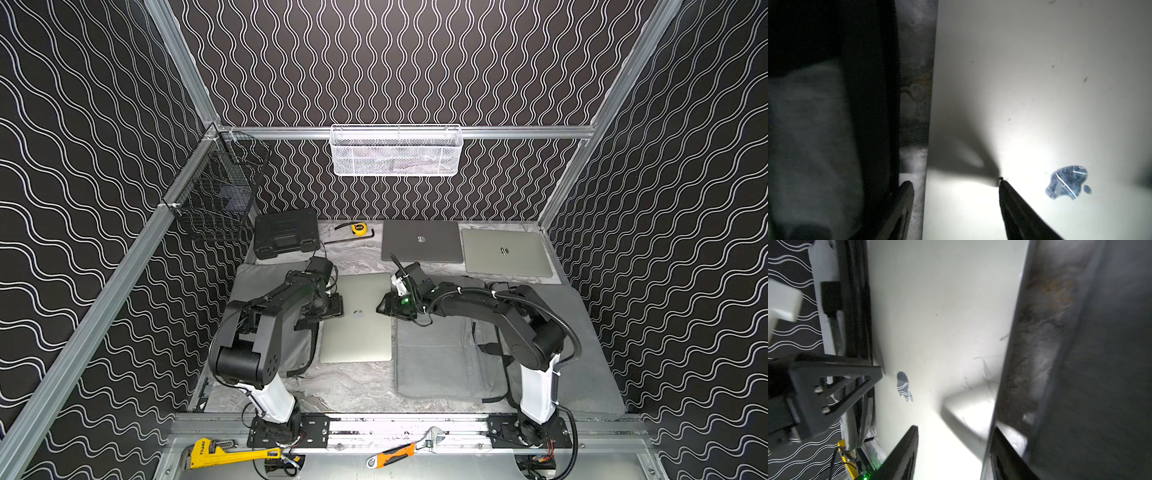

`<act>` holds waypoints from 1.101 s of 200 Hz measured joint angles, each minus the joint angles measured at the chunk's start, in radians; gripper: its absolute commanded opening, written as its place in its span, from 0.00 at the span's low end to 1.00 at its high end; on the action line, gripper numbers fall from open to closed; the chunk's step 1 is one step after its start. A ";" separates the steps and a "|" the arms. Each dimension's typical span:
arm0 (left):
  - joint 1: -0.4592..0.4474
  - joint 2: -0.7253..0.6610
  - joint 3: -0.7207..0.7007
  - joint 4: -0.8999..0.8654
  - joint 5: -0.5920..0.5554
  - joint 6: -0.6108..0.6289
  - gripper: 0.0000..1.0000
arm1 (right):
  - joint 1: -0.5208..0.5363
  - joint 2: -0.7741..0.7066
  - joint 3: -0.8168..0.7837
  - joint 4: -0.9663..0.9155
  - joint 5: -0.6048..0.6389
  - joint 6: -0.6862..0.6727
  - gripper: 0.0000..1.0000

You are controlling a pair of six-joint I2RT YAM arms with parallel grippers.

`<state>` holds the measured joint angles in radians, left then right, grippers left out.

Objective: Open the zippered laptop bag and take out the laptop
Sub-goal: Place the laptop at the center of the board.

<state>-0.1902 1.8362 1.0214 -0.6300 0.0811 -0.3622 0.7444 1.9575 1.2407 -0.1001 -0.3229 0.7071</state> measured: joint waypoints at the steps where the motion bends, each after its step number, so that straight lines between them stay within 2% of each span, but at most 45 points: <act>1: 0.000 0.000 0.000 0.000 0.002 0.000 0.68 | 0.000 -0.002 0.000 -0.001 0.001 -0.002 0.56; 79: 0.000 -0.108 0.072 -0.036 0.060 0.053 0.68 | -0.019 -0.251 0.048 -0.074 0.116 -0.114 0.61; 126: 0.000 -0.226 0.190 -0.097 0.046 0.134 0.72 | -0.106 -0.412 0.093 -0.140 0.332 -0.314 0.70; 152: 0.001 -0.306 0.267 -0.109 -0.045 0.206 0.76 | -0.141 -0.504 0.064 -0.135 0.487 -0.473 0.77; 174: 0.001 -0.384 0.311 -0.095 -0.134 0.267 0.79 | -0.188 -0.564 0.006 -0.124 0.610 -0.577 0.88; 199: 0.002 -0.473 0.309 -0.047 -0.230 0.316 0.88 | -0.251 -0.632 -0.082 -0.076 0.739 -0.658 0.99; 220: 0.002 -0.544 0.255 0.040 -0.314 0.337 0.89 | -0.297 -0.690 -0.183 0.006 0.835 -0.711 1.00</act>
<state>-0.1879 1.2919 1.2766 -0.5900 -0.2333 -0.0250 0.4473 1.2675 1.0573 -0.0940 0.5125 -0.0040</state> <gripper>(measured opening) 0.893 0.998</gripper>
